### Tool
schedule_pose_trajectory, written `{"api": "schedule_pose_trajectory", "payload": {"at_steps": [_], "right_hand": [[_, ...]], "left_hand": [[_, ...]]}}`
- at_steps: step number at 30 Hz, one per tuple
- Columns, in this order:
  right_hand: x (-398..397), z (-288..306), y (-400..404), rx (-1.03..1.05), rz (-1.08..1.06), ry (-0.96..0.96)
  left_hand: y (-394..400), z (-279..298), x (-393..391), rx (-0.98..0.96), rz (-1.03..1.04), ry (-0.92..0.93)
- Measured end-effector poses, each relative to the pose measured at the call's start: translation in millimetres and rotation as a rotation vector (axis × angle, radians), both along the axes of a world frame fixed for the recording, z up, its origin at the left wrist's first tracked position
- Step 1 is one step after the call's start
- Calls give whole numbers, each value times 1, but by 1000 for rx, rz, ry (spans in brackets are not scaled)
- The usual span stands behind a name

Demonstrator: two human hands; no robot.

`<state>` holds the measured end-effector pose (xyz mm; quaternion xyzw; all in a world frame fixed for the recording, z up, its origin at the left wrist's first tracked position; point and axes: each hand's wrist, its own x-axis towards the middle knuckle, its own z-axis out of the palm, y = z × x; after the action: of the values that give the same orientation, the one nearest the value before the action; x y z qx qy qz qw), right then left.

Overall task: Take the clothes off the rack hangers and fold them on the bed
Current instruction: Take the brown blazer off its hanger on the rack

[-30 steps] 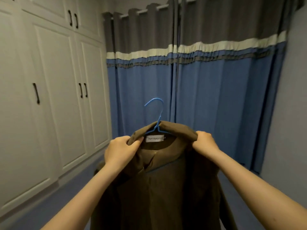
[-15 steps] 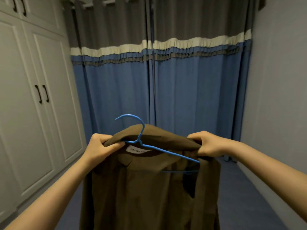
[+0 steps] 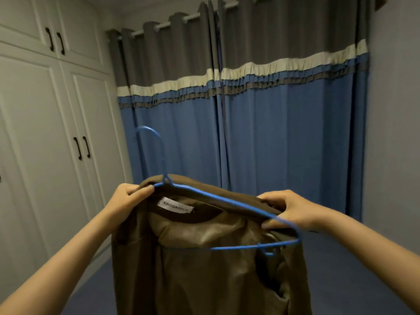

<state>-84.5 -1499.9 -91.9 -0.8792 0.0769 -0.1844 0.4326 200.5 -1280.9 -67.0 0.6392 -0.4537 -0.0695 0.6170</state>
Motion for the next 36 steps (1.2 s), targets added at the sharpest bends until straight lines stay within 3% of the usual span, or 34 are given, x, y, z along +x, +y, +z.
{"api": "schedule_pose_trajectory", "payload": {"at_steps": [3,7,10,15,23,32,34,36], "right_hand": [[20,-11,1,26,32,25],[42,-27,2,-6,-4,58],[52,-46,5,49,-70,39],[63,-64,16,190,-60,7],[71,-58,40,276,-36,-30],[92,-63,71,149,-270,-263],[89,-62,69,151,-265,-253],[83,-61,64,210,-229,-199]], "left_hand": [[-10,1,-1,-157,-64,421],[-22,5,-3,-124,233,359],[-29,-3,-17,-84,298,422],[-44,-10,-32,-223,380,532],[-57,2,-51,-277,301,464],[-79,-4,-75,-323,215,447],[-80,-7,-72,-269,243,370],[-78,-9,-61,-165,393,181]]}}
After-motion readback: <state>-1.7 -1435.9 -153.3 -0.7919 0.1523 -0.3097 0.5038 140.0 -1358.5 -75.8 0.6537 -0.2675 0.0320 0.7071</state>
